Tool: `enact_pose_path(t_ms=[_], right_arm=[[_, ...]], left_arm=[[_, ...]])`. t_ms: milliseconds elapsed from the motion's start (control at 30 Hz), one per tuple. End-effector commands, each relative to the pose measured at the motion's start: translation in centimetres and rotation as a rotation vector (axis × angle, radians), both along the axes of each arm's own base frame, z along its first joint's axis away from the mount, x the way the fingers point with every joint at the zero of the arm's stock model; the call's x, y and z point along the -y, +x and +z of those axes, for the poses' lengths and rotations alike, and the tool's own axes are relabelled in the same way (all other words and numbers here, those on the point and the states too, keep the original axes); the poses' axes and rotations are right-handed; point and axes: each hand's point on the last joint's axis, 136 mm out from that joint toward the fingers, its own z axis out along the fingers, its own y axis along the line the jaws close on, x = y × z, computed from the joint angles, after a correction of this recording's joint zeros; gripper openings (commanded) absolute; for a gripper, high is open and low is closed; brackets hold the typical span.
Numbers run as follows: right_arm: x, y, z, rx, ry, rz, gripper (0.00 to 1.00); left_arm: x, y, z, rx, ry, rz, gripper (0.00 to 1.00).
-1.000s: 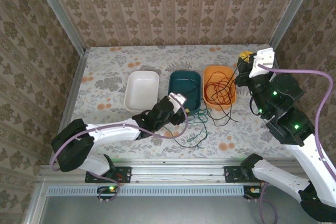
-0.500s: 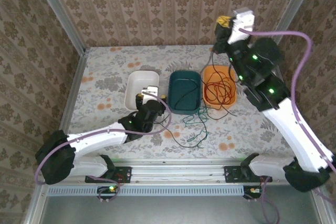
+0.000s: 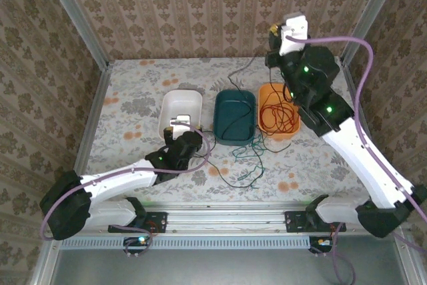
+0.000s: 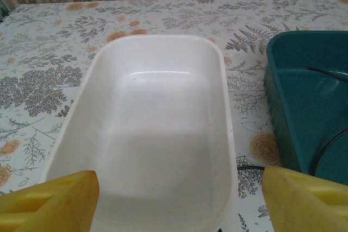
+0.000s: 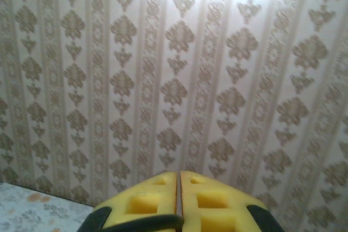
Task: Untangle the cables
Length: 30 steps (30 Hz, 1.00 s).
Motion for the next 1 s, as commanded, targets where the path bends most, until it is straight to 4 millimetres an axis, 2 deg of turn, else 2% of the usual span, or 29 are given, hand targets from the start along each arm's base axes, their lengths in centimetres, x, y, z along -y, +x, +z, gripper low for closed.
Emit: enact_pose_path(t_ms=[0,133,233,367,500,633,767,967], right_arm=[[4.2,-2.8,-1.3,-0.014,0.020,-0.127,0.03],[8.1,-6.8,-4.2,-0.061,0.034,-0.206,0.03],[10.8,-9.4,-5.4,-0.077,0.028,-0.274,0.03],[13.7,-12.1,-5.8,-0.072,0.021,-0.361,0.03],[15.8,-14.2,-4.6,-0.035,0.017,-0.429,0.03],[16.7,-15.2,-2.8,0.010,0.015,-0.450,0.04],[16.6,-15.2,-1.4,0.031,-0.018,-0.453,0.03],[13.8,-14.1,1.3,0.082,0.043,-0.295,0.04]], left_arm=[[0.1,0.4,0.5,0.011,0.000,0.001,0.79],[0.5,0.8,0.8,0.013,0.015,-0.010,0.79],[0.9,1.3,0.9,0.014,0.023,-0.023,0.79],[1.3,2.0,1.3,0.016,0.041,-0.031,0.79],[1.7,2.5,1.7,0.023,0.041,-0.039,0.79],[1.9,2.6,1.8,0.023,0.039,-0.045,0.79],[1.7,2.4,1.8,0.022,0.036,-0.045,0.79],[1.1,2.1,1.6,0.022,0.027,-0.039,0.79]])
